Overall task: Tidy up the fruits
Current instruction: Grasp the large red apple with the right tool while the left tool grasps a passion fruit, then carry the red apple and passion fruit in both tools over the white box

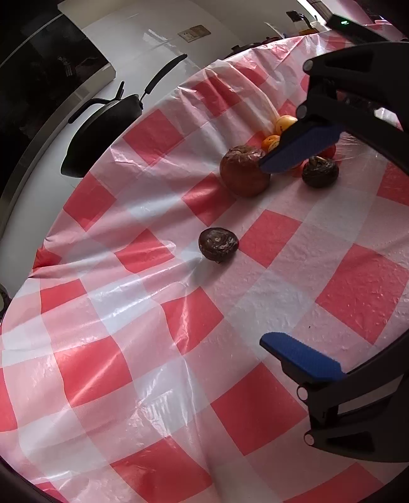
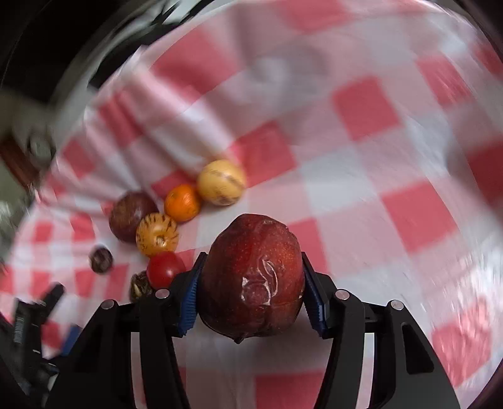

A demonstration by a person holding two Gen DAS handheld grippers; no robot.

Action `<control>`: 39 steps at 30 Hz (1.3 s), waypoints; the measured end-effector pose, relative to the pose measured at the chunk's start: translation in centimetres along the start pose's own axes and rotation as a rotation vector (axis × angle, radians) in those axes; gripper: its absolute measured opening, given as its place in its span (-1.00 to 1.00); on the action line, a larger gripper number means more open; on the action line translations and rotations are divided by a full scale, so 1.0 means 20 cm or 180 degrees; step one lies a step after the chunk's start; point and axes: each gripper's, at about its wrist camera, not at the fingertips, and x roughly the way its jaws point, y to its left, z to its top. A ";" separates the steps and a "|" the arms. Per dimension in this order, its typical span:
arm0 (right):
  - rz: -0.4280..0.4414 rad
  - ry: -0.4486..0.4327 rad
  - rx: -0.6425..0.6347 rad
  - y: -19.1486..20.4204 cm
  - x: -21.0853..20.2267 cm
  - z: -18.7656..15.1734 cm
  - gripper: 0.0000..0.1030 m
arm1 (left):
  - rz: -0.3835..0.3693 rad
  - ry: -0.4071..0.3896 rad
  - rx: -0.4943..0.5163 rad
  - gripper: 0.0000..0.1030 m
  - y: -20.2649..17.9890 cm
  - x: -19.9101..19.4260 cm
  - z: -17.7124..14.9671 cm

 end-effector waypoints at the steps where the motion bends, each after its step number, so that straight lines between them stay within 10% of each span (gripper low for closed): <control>1: 0.0082 -0.0104 0.0145 -0.05 -0.03 0.00 0.06 | 0.0002 0.0002 0.0019 0.97 0.00 0.00 0.00; 14: 0.0268 -0.0297 0.0348 -0.12 -0.08 0.02 0.07 | 0.0588 0.0135 0.0558 0.95 -0.16 0.30 0.16; 20: 0.0237 -0.0319 0.0223 -0.10 -0.08 0.01 0.07 | 0.0888 0.0438 0.0792 0.37 -0.24 0.51 0.21; 22: 0.0229 -0.0326 0.0179 -0.09 -0.08 0.01 0.07 | 0.0954 0.0474 0.0954 -0.15 -0.26 0.52 0.20; 39: 0.0242 -0.0372 0.0209 -0.09 -0.09 0.00 0.07 | -0.0001 -0.0153 0.1209 -0.23 -0.17 -0.39 -0.26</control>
